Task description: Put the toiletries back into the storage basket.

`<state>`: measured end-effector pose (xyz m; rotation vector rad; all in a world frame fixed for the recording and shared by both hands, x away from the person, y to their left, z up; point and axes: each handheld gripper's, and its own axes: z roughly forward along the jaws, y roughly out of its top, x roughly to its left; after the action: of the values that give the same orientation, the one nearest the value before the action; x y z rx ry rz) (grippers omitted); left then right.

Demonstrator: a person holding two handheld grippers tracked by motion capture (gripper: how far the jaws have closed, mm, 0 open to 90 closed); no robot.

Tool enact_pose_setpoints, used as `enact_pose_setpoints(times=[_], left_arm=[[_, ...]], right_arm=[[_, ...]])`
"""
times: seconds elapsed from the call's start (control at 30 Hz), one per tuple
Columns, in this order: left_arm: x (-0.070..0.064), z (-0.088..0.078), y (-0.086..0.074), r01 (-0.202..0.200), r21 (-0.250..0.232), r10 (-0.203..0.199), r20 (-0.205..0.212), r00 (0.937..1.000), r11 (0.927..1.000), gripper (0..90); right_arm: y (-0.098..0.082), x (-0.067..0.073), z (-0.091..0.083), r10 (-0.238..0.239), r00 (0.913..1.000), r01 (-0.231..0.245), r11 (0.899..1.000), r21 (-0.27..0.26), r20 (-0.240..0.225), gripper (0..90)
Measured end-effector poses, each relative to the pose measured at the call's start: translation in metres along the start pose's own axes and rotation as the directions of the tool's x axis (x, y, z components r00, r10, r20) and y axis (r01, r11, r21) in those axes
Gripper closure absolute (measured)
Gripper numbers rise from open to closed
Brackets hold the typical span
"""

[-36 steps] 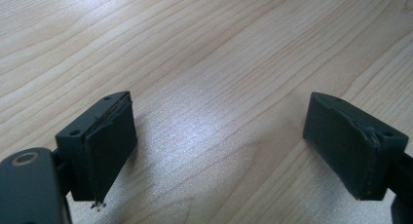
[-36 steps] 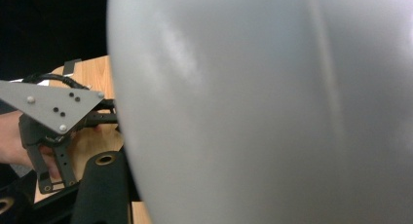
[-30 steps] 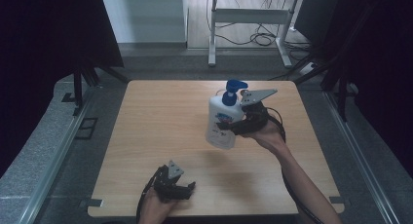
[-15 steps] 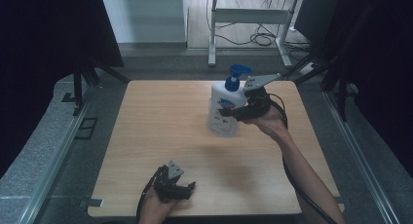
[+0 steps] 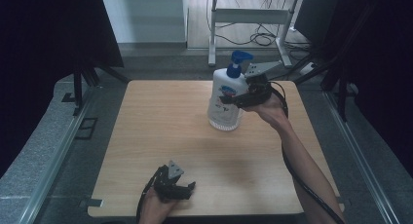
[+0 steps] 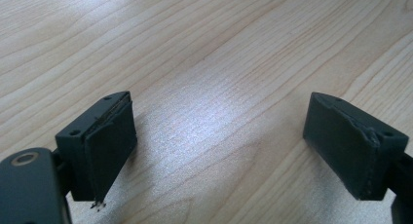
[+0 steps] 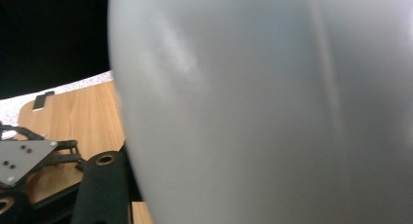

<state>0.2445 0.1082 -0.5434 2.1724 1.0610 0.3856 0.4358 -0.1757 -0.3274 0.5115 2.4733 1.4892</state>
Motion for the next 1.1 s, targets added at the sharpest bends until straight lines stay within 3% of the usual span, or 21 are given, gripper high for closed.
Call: enact_pose_setpoints(times=[0.53, 1.1], left_arm=[[0.0, 0.0, 0.0, 0.0, -0.001, 0.0, -0.001, 1.0, 1.0, 11.5], [0.0, 0.0, 0.0, -0.003, 0.001, 0.003, 0.0, 1.0, 1.0, 11.5]], right_arm=[[0.002, -0.037, 0.007, 0.004, 0.9981, -0.005, 1.0, 0.016, 0.062, 37.6], [-0.008, -0.061, 0.022, 0.007, 0.9973, -0.01, 0.999, 0.047, 0.073, 37.8]])
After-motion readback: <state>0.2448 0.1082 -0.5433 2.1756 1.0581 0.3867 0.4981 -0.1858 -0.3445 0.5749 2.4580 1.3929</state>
